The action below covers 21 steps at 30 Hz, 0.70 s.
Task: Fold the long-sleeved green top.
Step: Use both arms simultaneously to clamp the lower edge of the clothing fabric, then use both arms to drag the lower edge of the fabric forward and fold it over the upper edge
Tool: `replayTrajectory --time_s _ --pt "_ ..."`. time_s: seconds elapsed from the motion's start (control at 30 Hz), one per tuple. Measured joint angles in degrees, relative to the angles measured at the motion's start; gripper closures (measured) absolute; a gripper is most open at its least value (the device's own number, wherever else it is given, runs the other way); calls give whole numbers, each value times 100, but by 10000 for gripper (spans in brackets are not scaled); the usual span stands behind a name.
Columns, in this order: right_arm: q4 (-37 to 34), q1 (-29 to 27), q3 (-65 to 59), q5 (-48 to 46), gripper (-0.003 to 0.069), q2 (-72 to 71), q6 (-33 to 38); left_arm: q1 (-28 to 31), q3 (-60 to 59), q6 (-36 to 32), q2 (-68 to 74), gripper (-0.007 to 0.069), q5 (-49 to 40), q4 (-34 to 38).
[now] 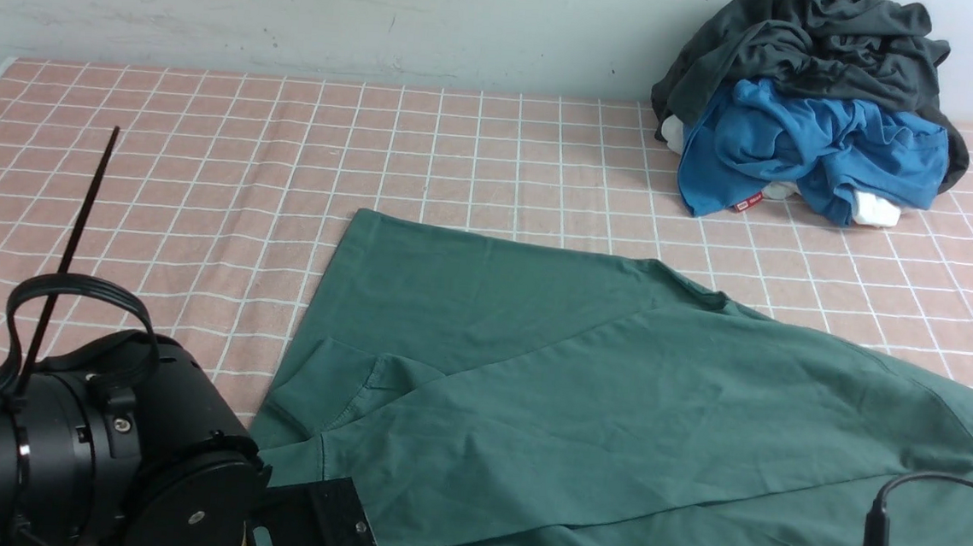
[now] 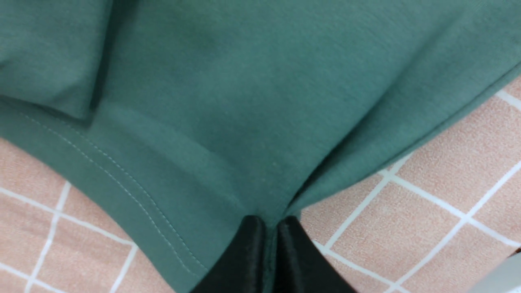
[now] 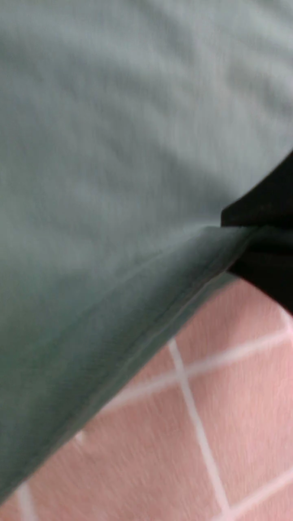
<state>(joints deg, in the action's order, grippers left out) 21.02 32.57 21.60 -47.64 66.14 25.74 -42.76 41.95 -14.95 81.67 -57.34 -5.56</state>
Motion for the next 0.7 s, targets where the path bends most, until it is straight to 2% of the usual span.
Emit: replayTrajectory --time_s 0.1,0.2,0.33,0.37,0.47,0.57,0.7 --pt "-5 0 474 -389 652 13 68 50 118 0 0 608 -142 0" --pt "-65 -184 1217 -912 654 20 455 422 620 -80 0 606 -397 0" --pt "-372 -803 1890 -1091 654 119 945 965 1367 -495 57 605 -495 0" --pt "-643 -1216 2246 -1128 654 266 1169 1232 1851 -748 184 605 -546 21" --pt "-1171 -1832 2854 -1182 654 641 1512 1603 2669 -1029 581 605 -583 56" --pt "-1812 -2364 3734 -1277 654 1301 1846 1935 4020 -1242 1388 605 -615 63" --pt "-2056 -2655 4471 -1360 654 1945 1893 2124 5114 -1320 2150 605 -697 57"
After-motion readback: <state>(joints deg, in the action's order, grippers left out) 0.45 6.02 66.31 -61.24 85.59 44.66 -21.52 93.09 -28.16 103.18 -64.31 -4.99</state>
